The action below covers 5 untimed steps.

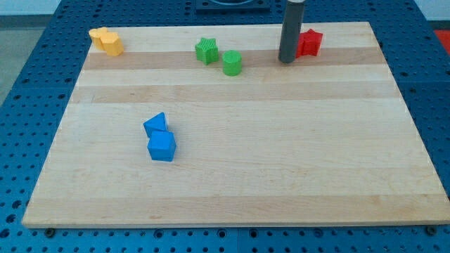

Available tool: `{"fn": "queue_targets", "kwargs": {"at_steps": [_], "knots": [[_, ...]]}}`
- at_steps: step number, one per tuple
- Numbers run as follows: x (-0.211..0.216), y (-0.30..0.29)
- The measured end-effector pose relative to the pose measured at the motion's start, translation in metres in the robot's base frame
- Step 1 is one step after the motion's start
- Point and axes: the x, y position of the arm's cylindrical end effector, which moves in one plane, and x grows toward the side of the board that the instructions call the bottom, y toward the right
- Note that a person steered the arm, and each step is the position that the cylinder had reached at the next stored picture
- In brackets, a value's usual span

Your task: Place red blocks in a vertical line

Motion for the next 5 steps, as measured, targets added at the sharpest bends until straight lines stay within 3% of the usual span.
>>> {"fn": "queue_targets", "kwargs": {"at_steps": [2, 5], "knots": [[-0.025, 0.001], [-0.025, -0.053]]}}
